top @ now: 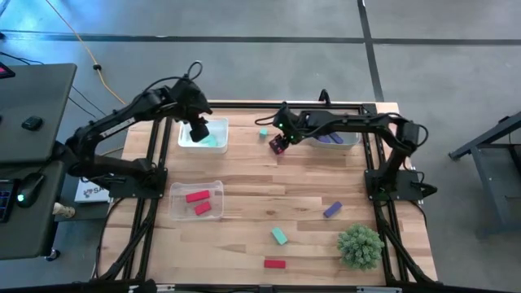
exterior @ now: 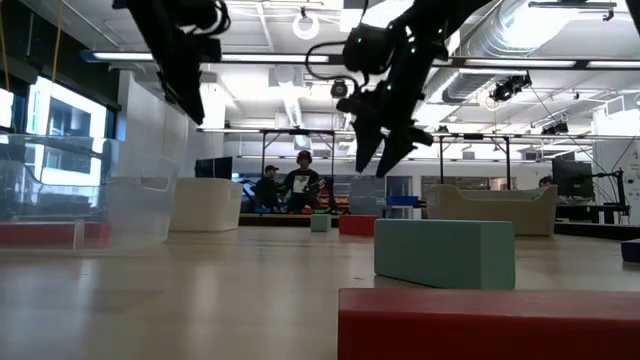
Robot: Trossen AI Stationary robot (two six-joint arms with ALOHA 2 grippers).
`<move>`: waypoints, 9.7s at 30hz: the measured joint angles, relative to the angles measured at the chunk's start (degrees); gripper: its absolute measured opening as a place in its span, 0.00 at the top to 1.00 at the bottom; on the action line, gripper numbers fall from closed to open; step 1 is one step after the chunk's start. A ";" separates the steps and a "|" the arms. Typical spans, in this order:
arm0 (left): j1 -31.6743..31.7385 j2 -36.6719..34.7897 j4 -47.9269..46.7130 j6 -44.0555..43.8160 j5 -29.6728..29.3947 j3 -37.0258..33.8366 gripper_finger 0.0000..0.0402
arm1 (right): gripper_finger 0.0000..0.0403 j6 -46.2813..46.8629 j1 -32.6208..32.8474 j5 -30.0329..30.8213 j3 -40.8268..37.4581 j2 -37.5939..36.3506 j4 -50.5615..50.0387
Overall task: Sort & place blocks by color
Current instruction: Put the top red block into the transparent bin
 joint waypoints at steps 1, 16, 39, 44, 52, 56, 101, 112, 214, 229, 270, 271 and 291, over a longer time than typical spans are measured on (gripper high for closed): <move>-0.15 -0.87 0.01 -0.78 1.01 0.00 0.68 | 0.47 0.02 0.04 -0.12 0.00 0.66 -0.04; -1.00 -4.51 0.03 -3.29 2.74 0.00 0.68 | 0.47 -0.59 0.06 -1.22 0.00 7.32 3.39; -0.98 -4.48 0.06 -3.29 2.67 0.00 0.68 | 0.58 -0.83 0.06 -2.68 -0.02 13.15 4.75; -0.98 -4.48 0.07 -3.29 2.65 0.00 0.68 | 0.74 0.40 0.06 -2.99 -0.02 13.02 4.79; -0.95 -4.48 0.21 -6.46 2.65 0.00 0.68 | 0.74 2.50 1.49 -3.99 -0.04 11.90 4.24; -0.96 -4.48 0.20 -9.41 2.68 0.00 0.68 | 0.74 3.65 3.44 -3.86 1.64 10.53 2.76; -12.04 -4.48 16.62 -53.62 21.73 0.00 0.68 | 0.74 -25.87 16.19 9.97 31.61 10.29 -5.22; -15.83 -4.48 17.74 -57.99 20.07 0.00 0.68 | 0.74 -33.45 18.79 10.48 31.61 9.68 -0.67; -40.48 -4.49 -8.37 -32.50 7.65 -4.98 0.99 | 0.51 -11.29 20.34 16.64 31.61 9.39 -5.39; -55.07 -4.48 -7.92 -45.69 4.70 -15.65 0.99 | 0.51 -11.46 20.29 13.73 31.61 9.39 -6.60; -57.52 -4.46 -4.68 -46.47 1.93 -25.31 0.73 | 0.51 15.18 26.10 -10.50 31.61 9.39 -29.20; -57.53 -4.46 -4.68 -46.22 1.93 -25.31 0.72 | 0.51 15.71 26.72 -10.25 31.61 9.39 -29.20; -57.56 -4.46 -5.10 -49.78 6.78 -22.60 0.62 | 0.51 24.55 37.70 -5.87 31.61 9.43 -29.20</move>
